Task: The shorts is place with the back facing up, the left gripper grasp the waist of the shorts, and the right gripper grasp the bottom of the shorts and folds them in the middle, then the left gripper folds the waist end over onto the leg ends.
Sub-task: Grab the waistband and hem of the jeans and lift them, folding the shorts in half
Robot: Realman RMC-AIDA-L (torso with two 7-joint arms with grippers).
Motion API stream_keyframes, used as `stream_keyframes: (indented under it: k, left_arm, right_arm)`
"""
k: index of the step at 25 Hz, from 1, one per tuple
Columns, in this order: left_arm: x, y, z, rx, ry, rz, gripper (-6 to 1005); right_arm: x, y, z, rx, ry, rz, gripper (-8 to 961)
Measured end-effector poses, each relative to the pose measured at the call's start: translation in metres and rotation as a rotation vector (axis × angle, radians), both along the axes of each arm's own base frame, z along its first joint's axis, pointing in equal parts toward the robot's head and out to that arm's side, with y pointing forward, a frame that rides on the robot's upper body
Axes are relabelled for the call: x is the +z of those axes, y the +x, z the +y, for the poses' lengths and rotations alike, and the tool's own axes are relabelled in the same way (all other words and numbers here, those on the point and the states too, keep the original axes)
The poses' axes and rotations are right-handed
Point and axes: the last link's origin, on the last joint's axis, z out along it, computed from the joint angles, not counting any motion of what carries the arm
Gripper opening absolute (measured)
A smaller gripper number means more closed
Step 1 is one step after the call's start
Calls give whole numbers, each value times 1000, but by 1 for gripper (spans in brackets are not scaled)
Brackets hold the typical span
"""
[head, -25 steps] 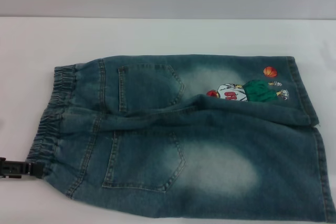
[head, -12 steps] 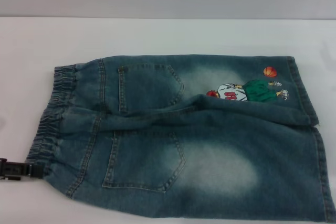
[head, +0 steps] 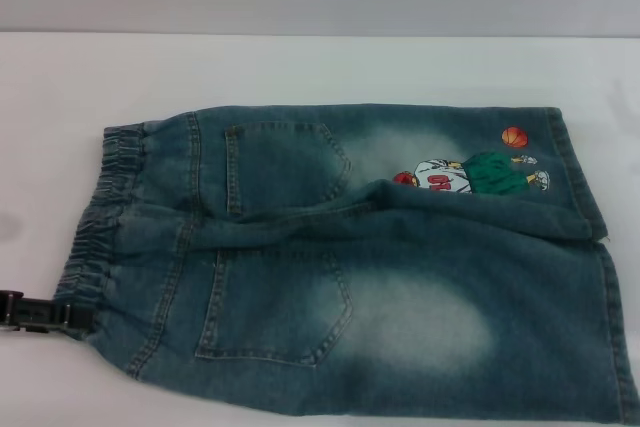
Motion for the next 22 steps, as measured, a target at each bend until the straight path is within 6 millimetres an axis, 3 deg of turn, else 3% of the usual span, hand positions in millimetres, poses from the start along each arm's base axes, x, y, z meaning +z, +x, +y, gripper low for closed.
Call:
stream_keyframes:
  k: [22]
  left_arm:
    - [-6, 15, 9, -45, -12, -39, 782]
  right_arm:
    - [0, 1, 0, -6, 2, 3, 798]
